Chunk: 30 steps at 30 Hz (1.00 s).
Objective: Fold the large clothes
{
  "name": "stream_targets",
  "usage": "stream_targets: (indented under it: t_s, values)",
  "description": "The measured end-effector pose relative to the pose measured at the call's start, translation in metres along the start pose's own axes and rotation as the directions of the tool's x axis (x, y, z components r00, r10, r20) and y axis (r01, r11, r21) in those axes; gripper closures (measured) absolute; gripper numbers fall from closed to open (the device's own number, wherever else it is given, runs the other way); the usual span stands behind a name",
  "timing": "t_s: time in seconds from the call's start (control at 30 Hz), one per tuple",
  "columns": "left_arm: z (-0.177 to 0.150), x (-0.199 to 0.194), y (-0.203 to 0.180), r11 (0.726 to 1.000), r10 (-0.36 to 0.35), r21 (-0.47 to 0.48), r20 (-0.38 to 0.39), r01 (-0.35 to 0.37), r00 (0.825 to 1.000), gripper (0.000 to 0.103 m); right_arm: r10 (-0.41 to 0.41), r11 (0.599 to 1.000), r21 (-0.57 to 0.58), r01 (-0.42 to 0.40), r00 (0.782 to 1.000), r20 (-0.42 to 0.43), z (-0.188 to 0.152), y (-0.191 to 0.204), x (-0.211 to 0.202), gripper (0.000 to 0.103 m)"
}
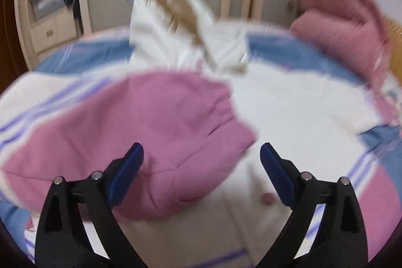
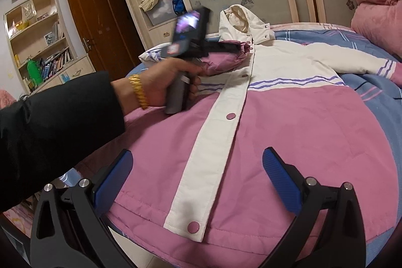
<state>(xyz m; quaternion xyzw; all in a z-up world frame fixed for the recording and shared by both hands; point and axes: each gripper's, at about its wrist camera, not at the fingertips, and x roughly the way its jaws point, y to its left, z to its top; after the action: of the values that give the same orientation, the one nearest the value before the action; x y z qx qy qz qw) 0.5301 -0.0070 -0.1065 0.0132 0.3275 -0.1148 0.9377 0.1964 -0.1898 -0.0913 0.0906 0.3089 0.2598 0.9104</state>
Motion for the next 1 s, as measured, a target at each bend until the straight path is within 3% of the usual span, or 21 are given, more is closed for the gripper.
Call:
stream_targets:
  t_s: [0.2, 0.33, 0.47, 0.57, 0.63, 0.7, 0.87, 1.0]
  values:
    - [-0.030, -0.128, -0.021, 0.999, 0.027, -0.038, 0.158, -0.021, 0.987, 0.002, -0.032, 0.999, 0.004, 0.032, 0.999, 0.033, 0.001, -0.004, -0.009, 0.001]
    - [-0.091, -0.222, -0.042, 0.985, 0.169, -0.016, 0.218, -0.169, 0.961, 0.002, -0.114, 0.993, 0.016, 0.113, 0.987, 0.109, 0.000, -0.008, -0.022, 0.001]
    - [-0.158, -0.295, -0.052, 0.972, 0.233, -0.049, 0.271, -0.228, 0.934, 0.002, -0.179, 0.984, 0.017, 0.179, 0.967, 0.181, -0.002, -0.010, -0.037, 0.001]
    - [-0.197, -0.317, -0.052, 0.953, 0.304, -0.068, 0.254, -0.297, 0.918, 0.002, -0.232, 0.971, 0.006, 0.237, 0.944, 0.234, -0.002, -0.011, -0.045, 0.001]
    - [-0.212, -0.323, -0.049, 0.947, 0.322, -0.083, 0.229, -0.311, 0.919, 0.002, -0.257, 0.965, 0.012, 0.262, 0.934, 0.250, -0.003, -0.012, -0.049, 0.001]
    - [-0.217, -0.328, -0.048, 0.946, 0.323, -0.083, 0.226, -0.313, 0.919, 0.002, -0.268, 0.962, 0.014, 0.274, 0.927, 0.262, -0.006, -0.010, -0.053, 0.001]
    - [-0.219, -0.329, -0.047, 0.939, 0.339, -0.048, 0.278, -0.340, 0.899, 0.002, -0.307, 0.947, -0.002, 0.320, 0.911, 0.274, -0.025, -0.002, -0.063, 0.001]
    - [-0.216, -0.324, -0.039, 0.945, 0.327, -0.064, 0.259, -0.322, 0.909, 0.002, -0.323, 0.944, 0.029, 0.329, 0.901, 0.288, -0.031, -0.003, -0.069, 0.001]
